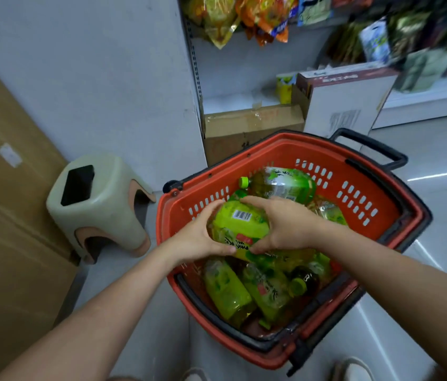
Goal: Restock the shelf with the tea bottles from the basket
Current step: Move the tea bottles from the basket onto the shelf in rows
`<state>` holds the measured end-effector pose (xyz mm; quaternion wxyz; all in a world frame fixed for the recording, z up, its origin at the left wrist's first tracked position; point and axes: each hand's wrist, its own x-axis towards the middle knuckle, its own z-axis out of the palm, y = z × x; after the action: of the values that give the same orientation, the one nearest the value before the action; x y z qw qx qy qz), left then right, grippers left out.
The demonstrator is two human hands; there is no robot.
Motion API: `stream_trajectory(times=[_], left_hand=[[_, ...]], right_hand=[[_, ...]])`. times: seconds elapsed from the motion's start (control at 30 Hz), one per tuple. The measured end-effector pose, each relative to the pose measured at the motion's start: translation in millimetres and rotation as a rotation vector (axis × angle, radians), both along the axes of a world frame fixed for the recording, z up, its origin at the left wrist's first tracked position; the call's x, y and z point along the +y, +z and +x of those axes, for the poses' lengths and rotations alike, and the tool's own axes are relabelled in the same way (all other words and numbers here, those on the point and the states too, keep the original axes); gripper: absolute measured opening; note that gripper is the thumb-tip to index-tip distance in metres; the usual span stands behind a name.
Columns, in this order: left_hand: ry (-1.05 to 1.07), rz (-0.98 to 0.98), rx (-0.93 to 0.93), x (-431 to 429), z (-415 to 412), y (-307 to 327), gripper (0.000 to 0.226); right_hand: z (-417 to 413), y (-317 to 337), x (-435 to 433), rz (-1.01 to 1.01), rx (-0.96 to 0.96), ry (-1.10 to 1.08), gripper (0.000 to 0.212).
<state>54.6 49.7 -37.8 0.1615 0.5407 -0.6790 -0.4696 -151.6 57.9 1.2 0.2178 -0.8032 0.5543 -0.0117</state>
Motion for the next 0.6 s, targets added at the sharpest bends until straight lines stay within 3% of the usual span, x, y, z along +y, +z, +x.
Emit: stream_trajectory(times=[0.13, 0.23, 0.33, 0.4, 0.47, 0.53, 0.6], left_hand=[[-0.081, -0.088, 0.121, 3, -4, 21, 0.101], [-0.028, -0.201, 0.124, 7, -5, 35, 0.091], [0.141, -0.247, 0.231, 8, -17, 39, 0.085], [0.285, -0.218, 0.326, 5, -26, 41, 0.086], [0.397, -0.208, 0.404, 4, -40, 45, 0.087], [0.413, -0.249, 0.431, 5, -62, 49, 0.086], [0.357, -0.227, 0.469, 6, -83, 51, 0.087]], right_hand=[[-1, 30, 11, -0.092, 0.025, 0.052, 0.111], [-11, 47, 18, -0.08, 0.019, 0.013, 0.11], [-32, 60, 20, -0.287, -0.086, -0.296, 0.103], [-49, 62, 22, -0.354, -0.372, -0.681, 0.108], [-53, 57, 20, -0.074, -0.842, -0.965, 0.117], [-40, 52, 14, 0.258, -1.188, -1.026, 0.118], [-34, 49, 1, 0.28, -1.429, -1.042, 0.105]])
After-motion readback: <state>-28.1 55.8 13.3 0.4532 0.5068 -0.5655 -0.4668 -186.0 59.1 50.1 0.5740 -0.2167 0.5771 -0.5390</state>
